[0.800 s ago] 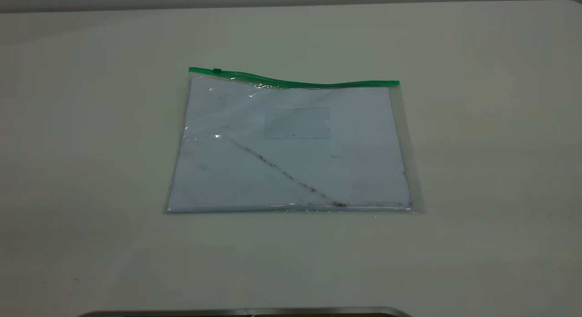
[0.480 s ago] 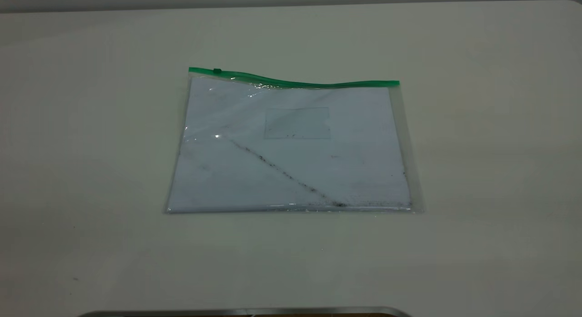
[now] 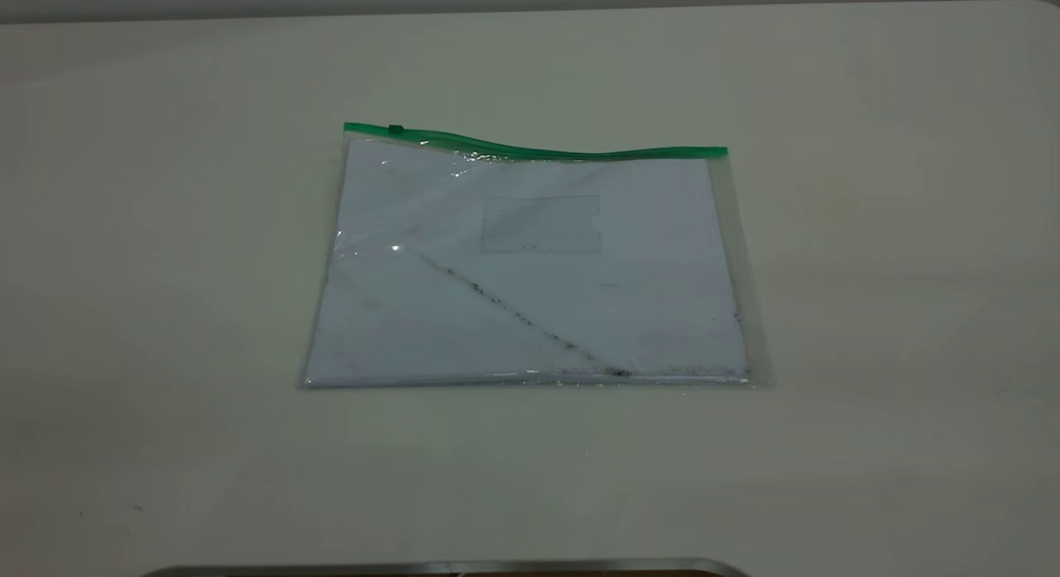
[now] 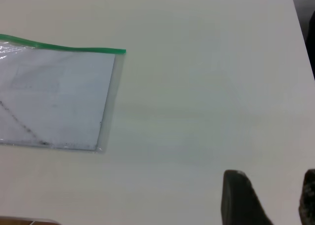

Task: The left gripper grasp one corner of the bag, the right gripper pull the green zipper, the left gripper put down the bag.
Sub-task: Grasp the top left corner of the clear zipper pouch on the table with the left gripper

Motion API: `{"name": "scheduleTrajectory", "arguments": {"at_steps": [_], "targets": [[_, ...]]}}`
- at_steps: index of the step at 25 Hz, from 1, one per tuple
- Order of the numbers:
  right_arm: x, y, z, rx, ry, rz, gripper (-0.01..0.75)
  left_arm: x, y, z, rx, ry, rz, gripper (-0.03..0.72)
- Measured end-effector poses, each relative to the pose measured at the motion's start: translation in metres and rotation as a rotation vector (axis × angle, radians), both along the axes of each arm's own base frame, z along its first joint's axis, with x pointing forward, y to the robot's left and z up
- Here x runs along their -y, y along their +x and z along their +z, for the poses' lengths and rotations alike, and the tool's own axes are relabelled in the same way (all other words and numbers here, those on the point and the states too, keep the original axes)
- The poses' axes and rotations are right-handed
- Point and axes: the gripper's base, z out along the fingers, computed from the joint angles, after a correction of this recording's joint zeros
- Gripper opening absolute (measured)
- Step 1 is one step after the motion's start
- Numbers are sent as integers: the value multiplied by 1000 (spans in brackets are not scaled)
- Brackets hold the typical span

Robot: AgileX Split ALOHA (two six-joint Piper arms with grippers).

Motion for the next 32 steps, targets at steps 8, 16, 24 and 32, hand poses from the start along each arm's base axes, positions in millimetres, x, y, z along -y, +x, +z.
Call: {"name": "scheduleTrajectory", "arguments": {"at_steps": [8,16,24,32], "targets": [[0,0,0,0,0,0,333,0,0,0,0,-1,1,534],[0,0,0,0,0,0,333,0,0,0,0,-1,1,534],[-2,0,0,-2,25,17,333,3,0,1,12,-33,-19,534],[-9,11,5,-18,73,61,333,1,8,5,-25,-178,135,534]]}}
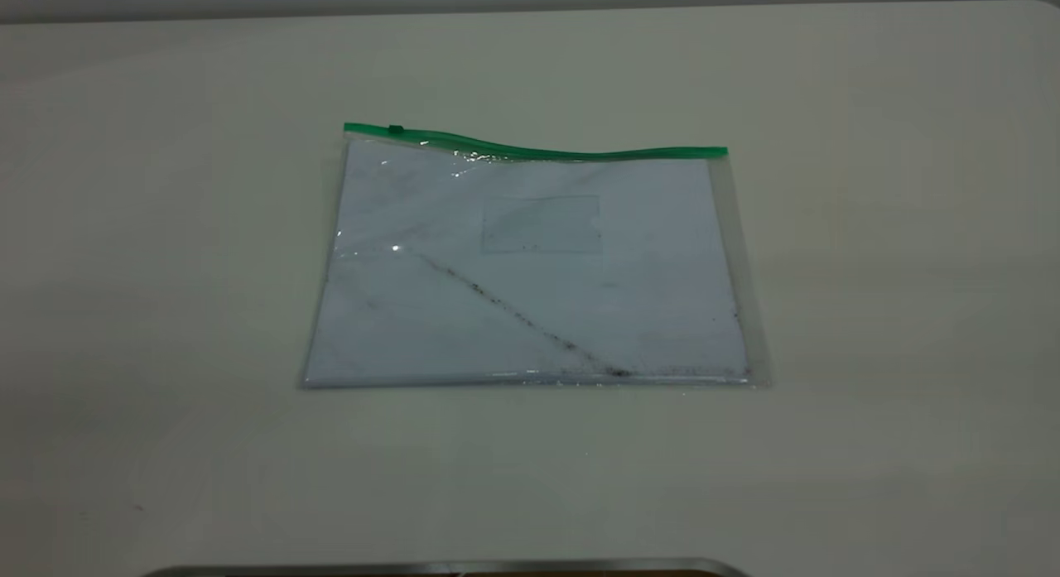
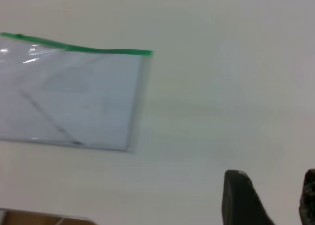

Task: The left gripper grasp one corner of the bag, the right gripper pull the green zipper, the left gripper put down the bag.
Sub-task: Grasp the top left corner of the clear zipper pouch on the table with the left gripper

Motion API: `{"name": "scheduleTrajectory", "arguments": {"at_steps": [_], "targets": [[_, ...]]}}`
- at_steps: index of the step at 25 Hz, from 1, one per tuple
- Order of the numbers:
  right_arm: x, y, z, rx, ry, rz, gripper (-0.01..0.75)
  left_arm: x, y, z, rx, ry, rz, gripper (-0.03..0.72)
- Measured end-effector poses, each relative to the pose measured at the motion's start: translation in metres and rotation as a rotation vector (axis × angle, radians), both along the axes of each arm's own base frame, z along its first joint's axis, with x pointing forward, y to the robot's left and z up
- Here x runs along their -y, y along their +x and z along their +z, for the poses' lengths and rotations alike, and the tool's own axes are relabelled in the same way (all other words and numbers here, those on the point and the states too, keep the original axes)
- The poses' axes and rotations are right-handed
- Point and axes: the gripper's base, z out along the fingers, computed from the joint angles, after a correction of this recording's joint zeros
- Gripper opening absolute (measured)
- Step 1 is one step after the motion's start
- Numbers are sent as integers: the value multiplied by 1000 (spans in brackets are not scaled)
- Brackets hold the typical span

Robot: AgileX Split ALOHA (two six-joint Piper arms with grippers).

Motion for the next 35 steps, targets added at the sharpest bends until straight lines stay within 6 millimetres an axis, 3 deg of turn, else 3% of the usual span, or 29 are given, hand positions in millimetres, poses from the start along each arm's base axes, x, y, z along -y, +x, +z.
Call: {"name": "scheduleTrajectory", "arguments": {"at_steps": [3,6,12,16,20,24,29,35], "targets": [[-8,30,9,-11,27,58,343,-1,23,3,-118,-19,46,534],[-15,71,12,-25,13,117,362,-1,61,5,-205,-2,39,534],[-32,147,-6,-118,-8,279,458,5,140,3,-387,74,-105,538],[-45,191,-25,-186,51,380,518,6,189,-15,-422,102,-146,540],[-61,232,-46,-245,155,445,527,5,232,-42,-444,114,-130,540],[-92,259,-66,-255,157,556,530,5,275,-72,-499,126,-135,540],[-131,280,-94,-324,190,629,530,6,332,-113,-601,125,-154,540],[-146,291,-116,-384,201,641,530,18,388,-159,-634,58,-272,540]]}}
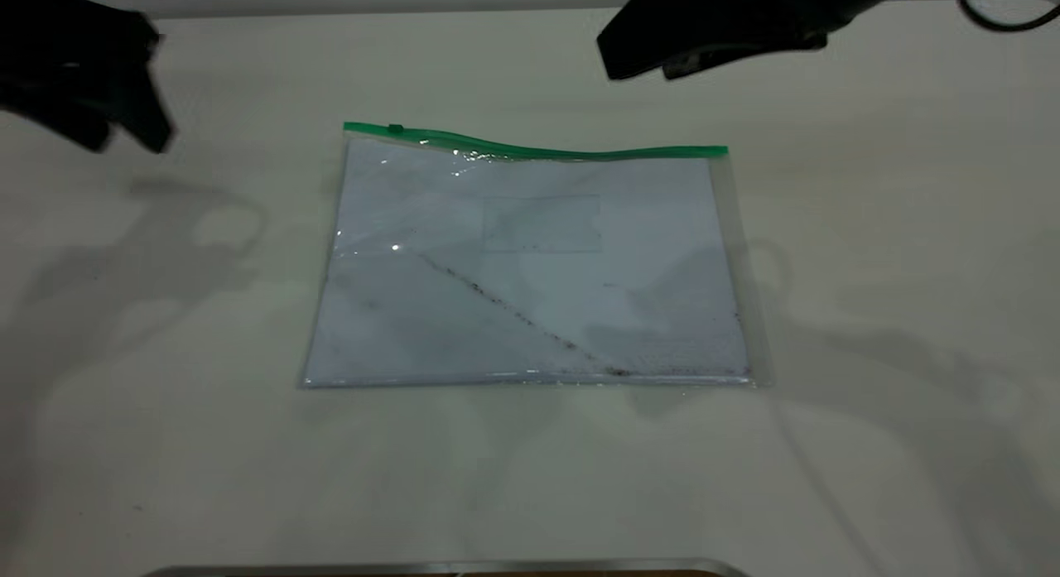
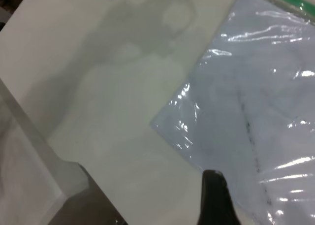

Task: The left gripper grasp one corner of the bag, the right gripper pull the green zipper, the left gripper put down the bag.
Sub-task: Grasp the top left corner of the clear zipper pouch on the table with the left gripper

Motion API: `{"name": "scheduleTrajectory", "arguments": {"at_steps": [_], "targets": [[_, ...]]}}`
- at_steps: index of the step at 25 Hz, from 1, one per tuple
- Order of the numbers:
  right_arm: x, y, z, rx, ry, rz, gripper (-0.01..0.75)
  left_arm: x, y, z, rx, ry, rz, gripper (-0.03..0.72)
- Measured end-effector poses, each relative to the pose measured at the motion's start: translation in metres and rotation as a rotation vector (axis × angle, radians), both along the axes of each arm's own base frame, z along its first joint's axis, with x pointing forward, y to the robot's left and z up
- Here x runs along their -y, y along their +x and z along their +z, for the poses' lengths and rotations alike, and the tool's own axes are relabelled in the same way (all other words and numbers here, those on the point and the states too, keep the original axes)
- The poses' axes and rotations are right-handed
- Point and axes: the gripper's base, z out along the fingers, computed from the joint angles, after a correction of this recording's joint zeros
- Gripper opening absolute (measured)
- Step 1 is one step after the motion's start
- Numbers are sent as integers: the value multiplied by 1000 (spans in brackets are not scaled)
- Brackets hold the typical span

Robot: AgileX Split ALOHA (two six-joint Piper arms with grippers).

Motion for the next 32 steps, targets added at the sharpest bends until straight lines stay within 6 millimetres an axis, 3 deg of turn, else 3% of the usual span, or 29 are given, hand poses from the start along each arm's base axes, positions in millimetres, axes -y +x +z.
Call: {"name": "scheduleTrajectory", "arguments": {"at_steps": [6,13,23,32], "targets": [[0,2,-9,-20,-16,-10,530,22,38,-31,57,-226,-107,540],[0,2,-9,-19,-16,-12,530,34,58,-74,88,-376,-123,540],[0,4,-8,-26,3,-36,530,38,66,-104,80,-409,-91,540],[0,4,-8,-27,5,-41,530,70,61,-120,116,-396,-209,525]]}}
